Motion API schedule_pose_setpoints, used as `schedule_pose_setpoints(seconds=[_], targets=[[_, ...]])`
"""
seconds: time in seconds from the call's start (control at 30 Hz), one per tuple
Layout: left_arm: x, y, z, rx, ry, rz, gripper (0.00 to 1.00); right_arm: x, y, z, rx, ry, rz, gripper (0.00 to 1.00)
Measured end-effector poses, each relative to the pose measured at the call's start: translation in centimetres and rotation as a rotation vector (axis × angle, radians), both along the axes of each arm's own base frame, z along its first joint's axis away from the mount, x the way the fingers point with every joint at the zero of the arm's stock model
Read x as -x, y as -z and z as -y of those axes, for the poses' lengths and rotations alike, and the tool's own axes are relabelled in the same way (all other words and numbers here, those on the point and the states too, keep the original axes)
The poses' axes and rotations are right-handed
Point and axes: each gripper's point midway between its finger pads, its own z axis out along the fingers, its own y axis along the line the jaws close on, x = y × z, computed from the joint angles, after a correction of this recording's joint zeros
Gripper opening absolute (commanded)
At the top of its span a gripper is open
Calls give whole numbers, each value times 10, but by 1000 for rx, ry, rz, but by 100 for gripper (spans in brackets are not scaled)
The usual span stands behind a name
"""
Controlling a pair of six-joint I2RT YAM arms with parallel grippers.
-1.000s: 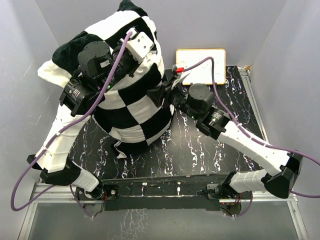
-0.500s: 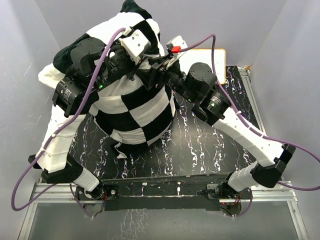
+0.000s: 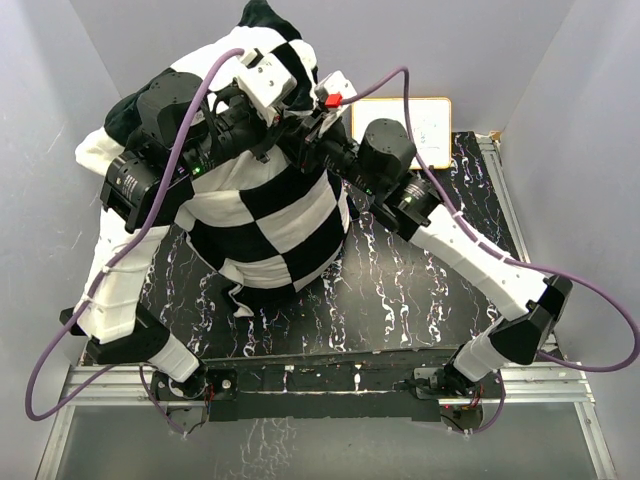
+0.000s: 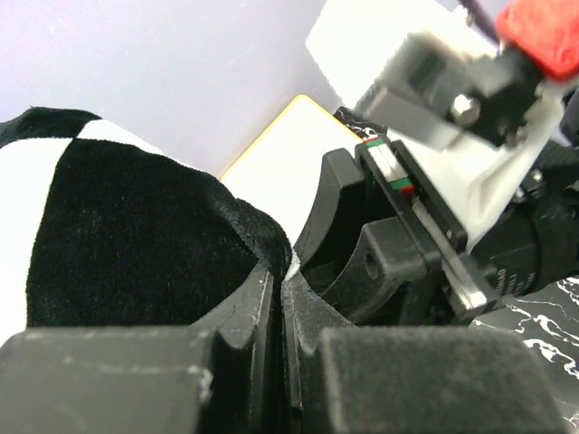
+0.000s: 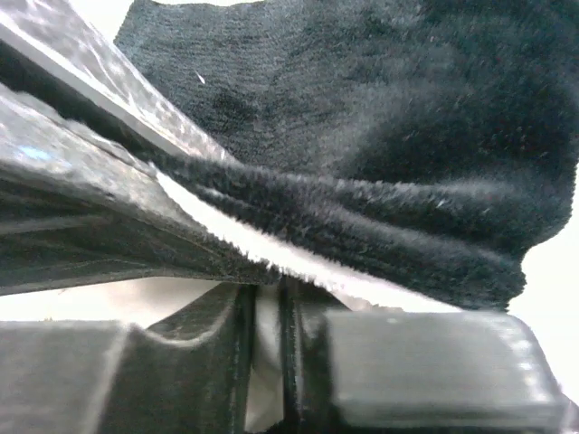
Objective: Remove the pillowcase from the pillow
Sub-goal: Remove the pillow from the pillowcase.
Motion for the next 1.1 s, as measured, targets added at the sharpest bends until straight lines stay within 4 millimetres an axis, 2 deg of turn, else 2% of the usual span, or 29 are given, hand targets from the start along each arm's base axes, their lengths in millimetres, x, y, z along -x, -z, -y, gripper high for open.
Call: schedule_pose_setpoints(seconds=[0.17,0.37,0.6,0.87,1.07,1.1], targets=[[-1,1,0,-5,-2,-9,0,-6,11,-8,-44,-7,19,8],[-3,2,-4,-61,0,73,0,0,22,-4,-110,-16,31,8],[-3,-4,-15,-173,-2,295,0,22,30,1,-179,-61,21,8],[-13,-17,-15,-220,-51,544,0,42,37,4,-232,-19,7,8],[-14,-19,-11,-211,-98,780,0,56,53,12,-271,14,-16,8],[-15,-21,-10,-206,-106,810,3,59,56,15,-281,19,-22,8]])
